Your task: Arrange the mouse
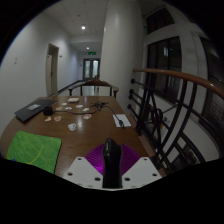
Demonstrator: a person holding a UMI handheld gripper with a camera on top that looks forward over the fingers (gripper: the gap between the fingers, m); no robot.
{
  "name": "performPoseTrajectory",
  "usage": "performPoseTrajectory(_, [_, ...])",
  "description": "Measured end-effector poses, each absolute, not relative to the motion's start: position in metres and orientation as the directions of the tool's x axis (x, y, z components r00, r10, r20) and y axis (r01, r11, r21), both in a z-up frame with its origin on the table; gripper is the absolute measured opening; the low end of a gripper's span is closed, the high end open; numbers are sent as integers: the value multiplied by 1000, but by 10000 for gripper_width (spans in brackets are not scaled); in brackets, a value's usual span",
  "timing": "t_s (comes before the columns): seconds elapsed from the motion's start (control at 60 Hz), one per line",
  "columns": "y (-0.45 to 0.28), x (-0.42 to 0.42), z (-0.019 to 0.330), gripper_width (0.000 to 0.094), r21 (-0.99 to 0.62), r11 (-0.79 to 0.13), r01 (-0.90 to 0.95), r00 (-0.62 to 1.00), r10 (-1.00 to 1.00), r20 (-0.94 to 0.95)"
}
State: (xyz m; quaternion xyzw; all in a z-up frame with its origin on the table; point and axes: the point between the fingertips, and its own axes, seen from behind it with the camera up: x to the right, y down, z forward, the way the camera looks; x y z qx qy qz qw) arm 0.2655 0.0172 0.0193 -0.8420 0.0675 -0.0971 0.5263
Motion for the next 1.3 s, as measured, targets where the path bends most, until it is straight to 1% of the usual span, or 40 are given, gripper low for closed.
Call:
performPoseTrajectory(0.05, [11, 266, 24, 177, -895, -444, -34, 969, -233, 79])
performPoseTrajectory(0.1, [3, 265, 42, 177, -901, -431, -43, 963, -257, 77])
performPoseTrajectory(0.133, [2, 260, 62, 177, -913, -408, -26, 963, -256, 87])
performPoseTrajectory(0.267, [3, 198, 169, 178, -962, -262, 76, 973, -192, 129])
performPoseTrajectory(0.3, [8, 174, 187, 177, -968, -231, 93, 977, -164, 133])
performPoseTrajectory(0.35, [8, 131, 200, 178, -972, -209, 106, 984, -116, 132])
performPoseTrajectory(0.367, [11, 118, 200, 177, -973, -204, 106, 987, -97, 128])
performPoseTrajectory(0.383, [15, 105, 191, 178, -974, -198, 107, 989, -80, 125])
performPoseTrajectory(0.4, [14, 91, 195, 176, -974, -200, 109, 990, -63, 124])
performPoseTrajectory(0.433, [15, 68, 185, 177, -972, -208, 114, 992, -36, 124])
performPoseTrajectory(0.5, [16, 31, 145, 177, -960, -257, 113, 993, -8, 119])
performPoseTrajectory(0.517, [17, 27, 122, 177, -956, -270, 110, 993, 0, 114])
performPoseTrajectory(0.6, [20, -3, 75, 177, -925, -363, 115, 993, 43, 107])
performPoseTrajectory(0.667, [18, -9, 43, 177, -908, -401, 124, 992, 51, 113])
performPoseTrajectory(0.75, [16, -9, 23, 179, -887, -443, 128, 992, 50, 118])
performPoseTrajectory(0.783, [16, -9, 22, 177, -895, -431, 115, 993, 44, 106])
performPoseTrajectory(0.817, [16, -7, 20, 180, -893, -438, 104, 995, 40, 96])
performPoseTrajectory(0.883, [16, -4, 18, 255, -885, -455, 93, 996, 38, 85])
performPoseTrajectory(0.917, [16, -3, 17, 335, -877, -469, 102, 995, 46, 91])
performPoseTrajectory(0.933, [14, -2, 16, 346, -871, -480, 106, 994, 51, 93])
performPoseTrajectory(1.0, [1, 0, 13, 528, -838, -539, 87, 996, 72, 57])
performPoseTrajectory(1.05, [-12, -5, 19, 684, -831, -549, 85, 992, 121, 22])
performPoseTrajectory(1.067, [-17, -6, 23, 757, -830, -552, 87, 990, 140, 11])
performPoseTrajectory(1.1, [-29, -6, 30, 841, -827, -555, 93, 984, 176, -7])
performPoseTrajectory(1.133, [-41, -4, 36, 858, -826, -556, 92, 979, 201, -26])
performPoseTrajectory(1.233, [-78, 27, 58, 844, -830, -551, 86, 976, 215, -42])
performPoseTrajectory(1.3, [-103, 56, 66, 844, -829, -552, 85, 981, 194, -28])
